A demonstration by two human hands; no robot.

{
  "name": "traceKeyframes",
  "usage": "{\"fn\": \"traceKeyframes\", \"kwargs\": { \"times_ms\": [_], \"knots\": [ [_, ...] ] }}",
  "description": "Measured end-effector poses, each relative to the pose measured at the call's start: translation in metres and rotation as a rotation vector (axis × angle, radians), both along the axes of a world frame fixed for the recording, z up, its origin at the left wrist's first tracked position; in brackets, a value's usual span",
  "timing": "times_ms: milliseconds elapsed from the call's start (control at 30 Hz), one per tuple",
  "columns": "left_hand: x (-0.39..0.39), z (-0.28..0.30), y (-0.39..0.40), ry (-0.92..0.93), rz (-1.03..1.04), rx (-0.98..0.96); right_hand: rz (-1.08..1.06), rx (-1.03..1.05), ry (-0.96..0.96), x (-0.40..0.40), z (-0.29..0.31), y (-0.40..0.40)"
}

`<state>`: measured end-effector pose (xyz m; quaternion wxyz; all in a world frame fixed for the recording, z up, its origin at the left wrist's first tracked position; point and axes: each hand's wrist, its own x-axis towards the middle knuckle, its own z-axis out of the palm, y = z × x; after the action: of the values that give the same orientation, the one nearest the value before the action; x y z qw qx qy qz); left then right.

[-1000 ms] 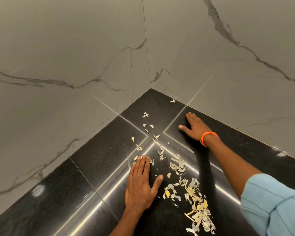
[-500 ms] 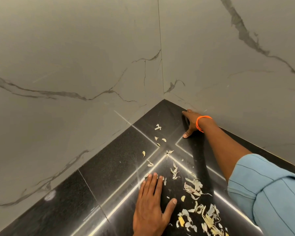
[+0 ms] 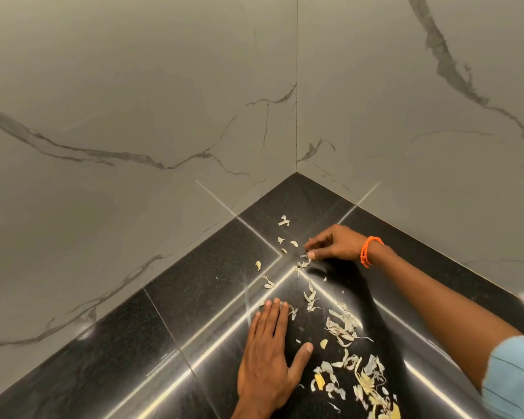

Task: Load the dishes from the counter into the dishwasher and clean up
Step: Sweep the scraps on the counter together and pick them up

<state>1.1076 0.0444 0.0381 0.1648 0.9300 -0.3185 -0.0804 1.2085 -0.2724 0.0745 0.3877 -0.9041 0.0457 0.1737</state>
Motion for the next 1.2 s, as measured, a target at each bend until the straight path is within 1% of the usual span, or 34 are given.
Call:
{"fn": "traceKeyframes", "kwargs": {
  "times_ms": [33, 67, 100, 167, 233, 267, 333, 400, 500, 600, 733, 900, 967, 1033, 1100, 1133, 1167, 1200],
  "knots": [
    [-0.001, 0.001, 0.0, 0.005, 0.001, 0.005, -0.105, 0.058, -0.046, 0.001, 0.0, 0.003],
    [-0.002, 0.002, 0.0, 0.012, -0.001, 0.01, -0.207, 0.058, -0.108, 0.003, 0.001, 0.005],
    [-0.004, 0.002, 0.0, 0.017, -0.003, 0.011, -0.281, 0.017, -0.157, 0.007, 0.001, 0.006],
    [-0.007, 0.003, -0.002, 0.024, -0.001, 0.001, -0.297, -0.085, -0.143, 0.02, -0.001, 0.01],
    [-0.007, 0.003, -0.002, 0.026, 0.003, -0.018, -0.207, -0.189, -0.084, 0.036, -0.009, 0.021],
    [-0.007, 0.003, -0.002, 0.027, 0.003, -0.016, -0.151, -0.259, -0.087, 0.045, -0.015, 0.028],
    [-0.006, 0.004, -0.003, 0.03, 0.001, -0.019, -0.072, -0.362, -0.143, 0.059, -0.027, 0.042],
    [-0.003, 0.005, -0.006, 0.029, 0.006, -0.041, 0.0, -0.398, -0.221, 0.066, -0.034, 0.056],
    [0.001, 0.002, -0.005, 0.035, 0.033, -0.061, 0.163, -0.404, -0.299, 0.059, -0.039, 0.077],
    [0.002, -0.002, 0.004, 0.031, 0.049, -0.047, 0.294, -0.381, -0.321, 0.028, -0.043, 0.095],
    [0.002, -0.006, 0.005, 0.016, 0.054, -0.083, 0.349, -0.312, -0.308, -0.03, -0.037, 0.099],
    [-0.004, -0.01, 0.008, 0.013, 0.05, -0.146, 0.408, -0.236, -0.234, -0.113, -0.029, 0.099],
    [-0.001, -0.009, 0.009, 0.027, 0.047, -0.192, 0.331, -0.224, -0.212, -0.131, -0.02, 0.088],
    [0.002, -0.009, 0.008, 0.069, 0.083, -0.285, 0.132, -0.267, -0.241, -0.141, -0.018, 0.067],
    [0.007, -0.009, 0.005, 0.128, 0.218, -0.452, -0.111, -0.27, -0.237, -0.153, -0.022, 0.044],
    [0.014, -0.009, 0.004, 0.144, 0.302, -0.516, -0.19, -0.289, -0.215, -0.157, -0.027, 0.037],
    [0.027, -0.008, 0.003, 0.141, 0.365, -0.539, -0.233, -0.338, -0.197, -0.159, -0.033, 0.035],
    [0.044, -0.007, 0.004, 0.119, 0.402, -0.518, -0.239, -0.416, -0.186, -0.158, -0.038, 0.038]
  ]
}}
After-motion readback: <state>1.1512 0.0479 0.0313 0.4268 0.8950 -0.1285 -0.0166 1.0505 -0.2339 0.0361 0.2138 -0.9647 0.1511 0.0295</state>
